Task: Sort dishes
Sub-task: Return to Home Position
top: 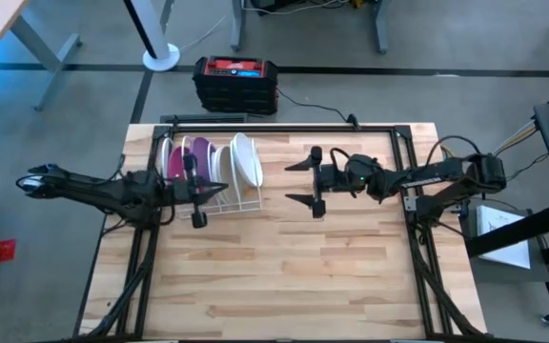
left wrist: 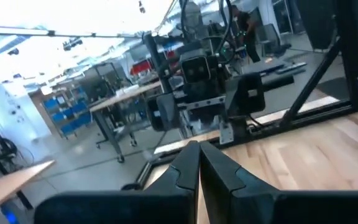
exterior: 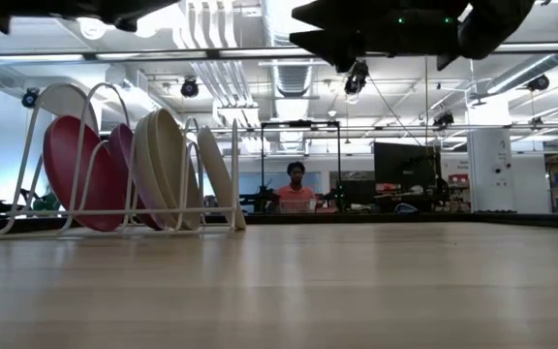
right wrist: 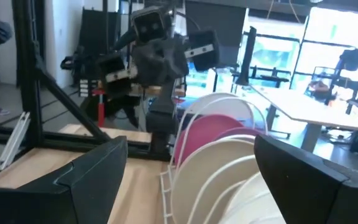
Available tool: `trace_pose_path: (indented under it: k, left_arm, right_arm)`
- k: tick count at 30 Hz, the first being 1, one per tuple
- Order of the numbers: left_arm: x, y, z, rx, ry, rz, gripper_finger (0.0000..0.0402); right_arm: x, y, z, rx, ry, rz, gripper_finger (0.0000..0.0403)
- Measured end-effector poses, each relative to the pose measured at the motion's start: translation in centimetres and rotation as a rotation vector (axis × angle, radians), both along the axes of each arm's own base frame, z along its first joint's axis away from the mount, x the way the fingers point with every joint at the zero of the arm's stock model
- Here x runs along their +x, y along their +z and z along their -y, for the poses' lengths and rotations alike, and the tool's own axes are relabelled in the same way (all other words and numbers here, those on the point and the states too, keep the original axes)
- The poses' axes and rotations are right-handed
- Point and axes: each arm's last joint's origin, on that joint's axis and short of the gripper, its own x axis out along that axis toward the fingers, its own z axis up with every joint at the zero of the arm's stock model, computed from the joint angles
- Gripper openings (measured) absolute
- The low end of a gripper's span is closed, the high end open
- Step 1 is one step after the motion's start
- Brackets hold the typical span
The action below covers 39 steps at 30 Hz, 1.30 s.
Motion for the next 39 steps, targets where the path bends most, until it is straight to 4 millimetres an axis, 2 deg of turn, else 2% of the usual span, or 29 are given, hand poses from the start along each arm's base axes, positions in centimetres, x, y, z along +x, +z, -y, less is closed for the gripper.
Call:
trace_pose_path:
  k: [7,12,16,24,31,39]
  left_arm:
    - [3.1,-1.2,-1.8,0.031,0.035,-0.079,0.0001]
    - [3.4,-0.6,-2.8,0.027,0.027,-0.146,0.0001]
    - [2.5,-0.6,-3.0,0.022,0.030,-0.168,0.0001]
    - [-1.0,-1.0,-2.8,-0.007,0.031,-0.109,0.0001]
    - [-3.4,-1.8,-2.6,-0.030,0.030,-0.079,0.0001]
    - [-6.0,-2.6,-2.3,-0.065,-0.017,-0.155,0.0001]
  right_arm:
    - [0.9,-1.3,1.2,0.018,-0.031,0.020,0.0344]
    - [0.8,-1.4,1.7,0.016,-0.046,0.019,0.0344]
    - [0.1,-1.0,1.6,-0.004,-0.049,0.033,0.0344]
    - [-2.4,-1.3,1.4,-0.014,-0.057,0.048,0.0344]
    - [-5.6,-1.5,0.9,-0.020,-0.059,0.094,0.0344]
    - [-9.2,-2.4,0.3,-0.022,-0.062,0.113,0.0344]
